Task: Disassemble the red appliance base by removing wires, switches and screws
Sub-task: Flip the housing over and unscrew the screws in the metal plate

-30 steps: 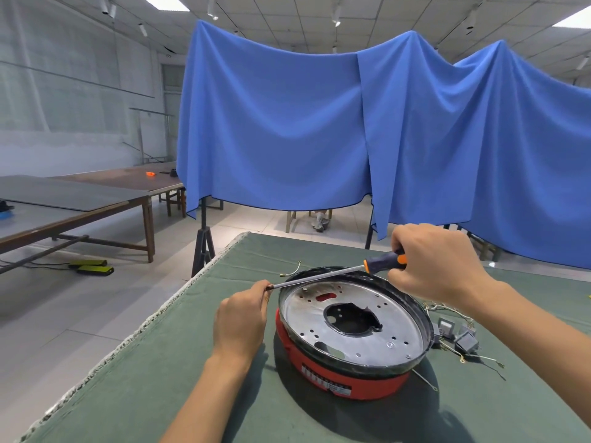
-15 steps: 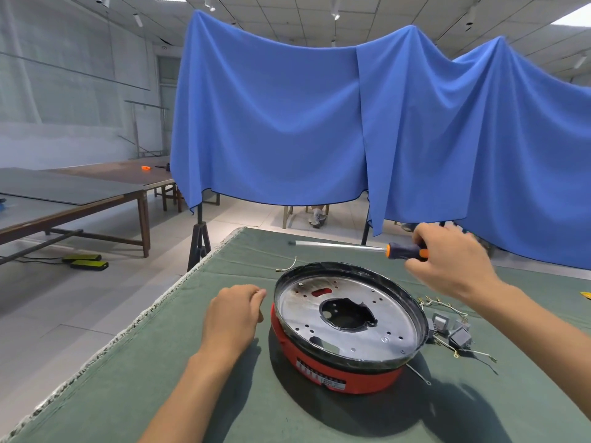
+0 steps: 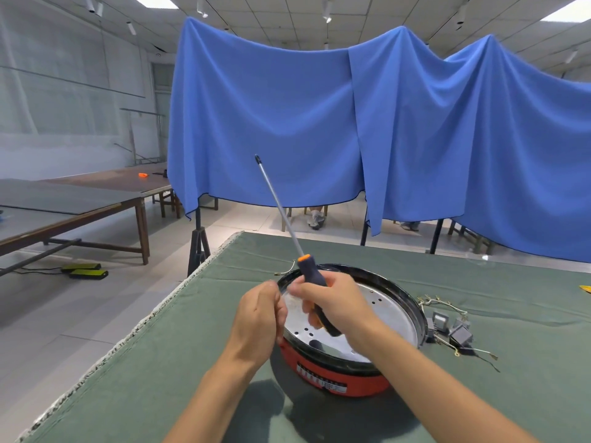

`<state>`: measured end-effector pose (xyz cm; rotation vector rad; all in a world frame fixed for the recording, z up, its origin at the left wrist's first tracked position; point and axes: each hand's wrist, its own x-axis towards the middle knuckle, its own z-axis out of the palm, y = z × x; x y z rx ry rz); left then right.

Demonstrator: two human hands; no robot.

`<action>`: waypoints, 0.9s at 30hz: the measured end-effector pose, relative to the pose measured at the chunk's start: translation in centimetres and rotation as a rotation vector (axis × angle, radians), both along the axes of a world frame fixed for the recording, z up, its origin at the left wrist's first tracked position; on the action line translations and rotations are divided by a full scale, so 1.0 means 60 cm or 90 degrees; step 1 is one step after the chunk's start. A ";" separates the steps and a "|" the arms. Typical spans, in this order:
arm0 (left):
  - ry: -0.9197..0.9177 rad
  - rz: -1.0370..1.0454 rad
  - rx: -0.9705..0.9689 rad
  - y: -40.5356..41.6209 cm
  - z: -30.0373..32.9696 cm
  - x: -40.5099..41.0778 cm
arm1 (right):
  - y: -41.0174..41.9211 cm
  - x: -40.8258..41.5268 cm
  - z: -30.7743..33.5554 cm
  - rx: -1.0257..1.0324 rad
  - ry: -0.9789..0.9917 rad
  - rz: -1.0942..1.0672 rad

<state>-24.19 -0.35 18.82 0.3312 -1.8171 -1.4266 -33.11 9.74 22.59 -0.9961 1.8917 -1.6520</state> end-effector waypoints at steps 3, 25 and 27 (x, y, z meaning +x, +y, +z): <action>0.001 -0.033 0.118 0.000 0.003 -0.001 | -0.024 0.013 -0.013 -0.060 -0.033 0.051; -0.022 0.114 -0.054 -0.005 -0.004 0.000 | -0.035 -0.002 -0.039 -0.112 -0.162 0.025; 0.017 0.156 -0.091 -0.003 -0.005 0.000 | -0.035 -0.003 -0.036 -0.109 -0.201 0.007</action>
